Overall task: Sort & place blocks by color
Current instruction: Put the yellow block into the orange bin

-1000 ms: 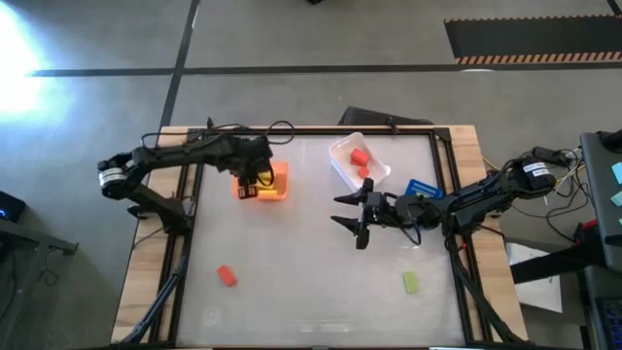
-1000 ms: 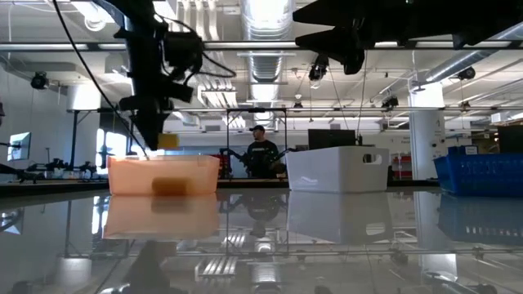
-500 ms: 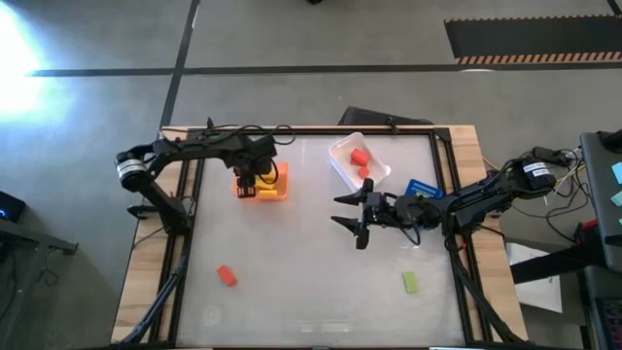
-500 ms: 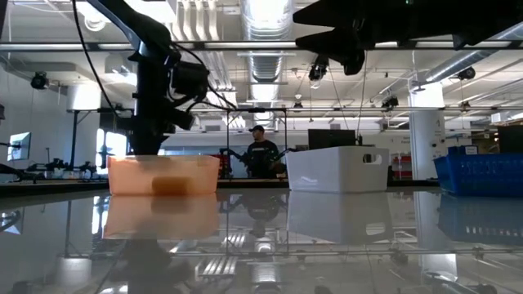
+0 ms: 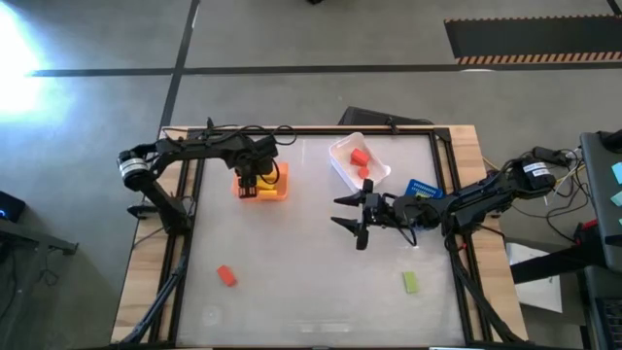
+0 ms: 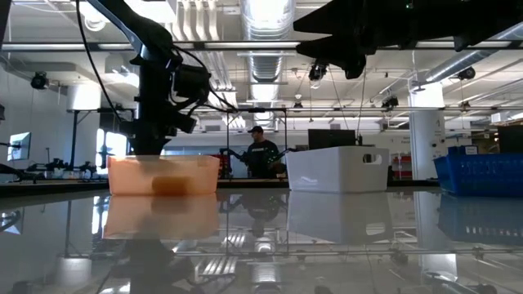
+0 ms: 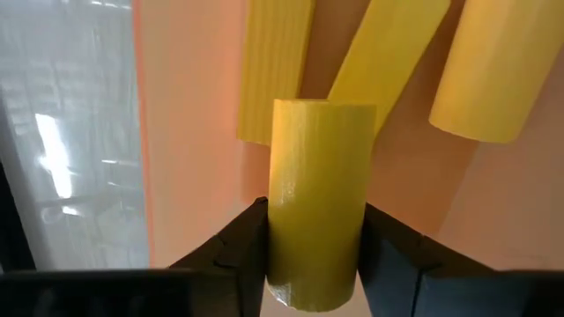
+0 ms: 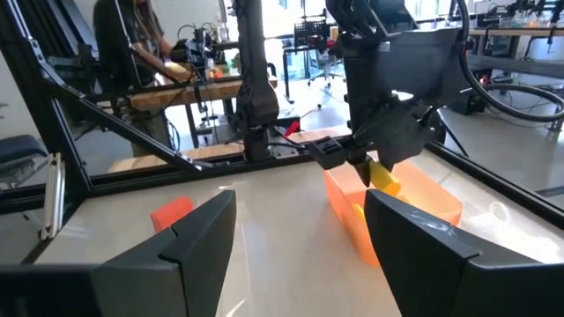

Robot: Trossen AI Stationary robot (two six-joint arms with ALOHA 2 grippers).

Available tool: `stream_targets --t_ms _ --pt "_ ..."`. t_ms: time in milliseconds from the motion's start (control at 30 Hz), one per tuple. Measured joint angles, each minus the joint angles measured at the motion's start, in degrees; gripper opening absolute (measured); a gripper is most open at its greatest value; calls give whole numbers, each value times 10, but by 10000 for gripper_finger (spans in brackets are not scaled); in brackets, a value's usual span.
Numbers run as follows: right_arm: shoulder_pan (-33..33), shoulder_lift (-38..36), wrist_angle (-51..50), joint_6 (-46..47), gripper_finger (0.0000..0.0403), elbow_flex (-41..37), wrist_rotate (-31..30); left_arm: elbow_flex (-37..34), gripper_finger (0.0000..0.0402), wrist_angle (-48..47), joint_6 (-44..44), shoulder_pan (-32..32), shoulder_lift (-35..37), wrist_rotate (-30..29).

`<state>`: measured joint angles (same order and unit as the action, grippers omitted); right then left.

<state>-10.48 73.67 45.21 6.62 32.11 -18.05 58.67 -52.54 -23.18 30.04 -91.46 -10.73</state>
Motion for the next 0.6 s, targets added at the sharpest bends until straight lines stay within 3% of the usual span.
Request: stream_targets --t_ms 600 --pt "0 0 0 4 241 0 0 2 142 6 19 0 4 -2"
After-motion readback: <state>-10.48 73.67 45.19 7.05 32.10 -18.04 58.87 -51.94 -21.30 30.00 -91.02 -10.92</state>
